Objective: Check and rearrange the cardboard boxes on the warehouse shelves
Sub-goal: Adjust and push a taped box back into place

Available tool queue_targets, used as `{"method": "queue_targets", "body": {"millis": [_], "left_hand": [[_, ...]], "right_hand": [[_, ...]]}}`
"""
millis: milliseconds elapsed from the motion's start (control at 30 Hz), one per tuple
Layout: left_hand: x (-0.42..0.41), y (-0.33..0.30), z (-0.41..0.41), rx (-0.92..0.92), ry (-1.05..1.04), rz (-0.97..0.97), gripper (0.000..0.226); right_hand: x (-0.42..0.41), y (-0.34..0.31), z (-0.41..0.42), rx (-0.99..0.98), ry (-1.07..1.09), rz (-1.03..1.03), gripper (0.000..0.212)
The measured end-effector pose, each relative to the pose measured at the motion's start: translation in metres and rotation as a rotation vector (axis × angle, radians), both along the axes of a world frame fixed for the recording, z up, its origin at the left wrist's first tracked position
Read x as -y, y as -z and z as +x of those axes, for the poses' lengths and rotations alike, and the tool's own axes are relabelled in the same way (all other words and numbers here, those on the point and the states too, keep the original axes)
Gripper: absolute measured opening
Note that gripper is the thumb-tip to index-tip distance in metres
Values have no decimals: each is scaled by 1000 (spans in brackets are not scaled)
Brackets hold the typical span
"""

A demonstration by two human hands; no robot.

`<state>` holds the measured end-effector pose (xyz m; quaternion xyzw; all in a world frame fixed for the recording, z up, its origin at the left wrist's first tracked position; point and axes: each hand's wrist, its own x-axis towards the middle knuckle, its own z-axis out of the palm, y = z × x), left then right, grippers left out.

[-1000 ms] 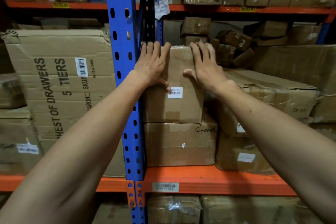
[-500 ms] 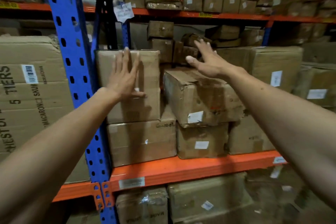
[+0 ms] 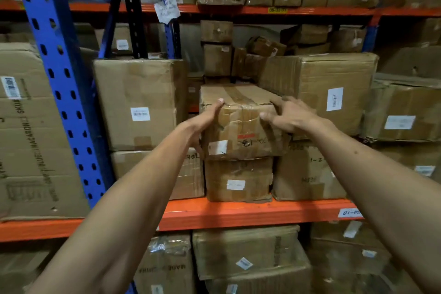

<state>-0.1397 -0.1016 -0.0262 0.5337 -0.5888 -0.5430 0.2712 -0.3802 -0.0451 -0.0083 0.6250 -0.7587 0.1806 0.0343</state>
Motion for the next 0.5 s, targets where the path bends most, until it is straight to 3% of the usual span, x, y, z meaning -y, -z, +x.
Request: {"method": "queue_targets", "body": {"millis": [133, 267, 333, 500], "left_hand": [[5, 13, -5, -112, -98, 46, 116], [-10, 20, -17, -196, -186, 50, 67], [-22, 22, -26, -232, -245, 17, 55], [-1, 44, -29, -385, -376, -19, 86]], "right_hand": [[-6, 1, -7, -189, -39, -1, 66], [-7, 5, -18, -99, -110, -92, 53], [-6, 8, -22, 7, -123, -139, 50], [-11, 13, -24, 209, -147, -161, 44]]}}
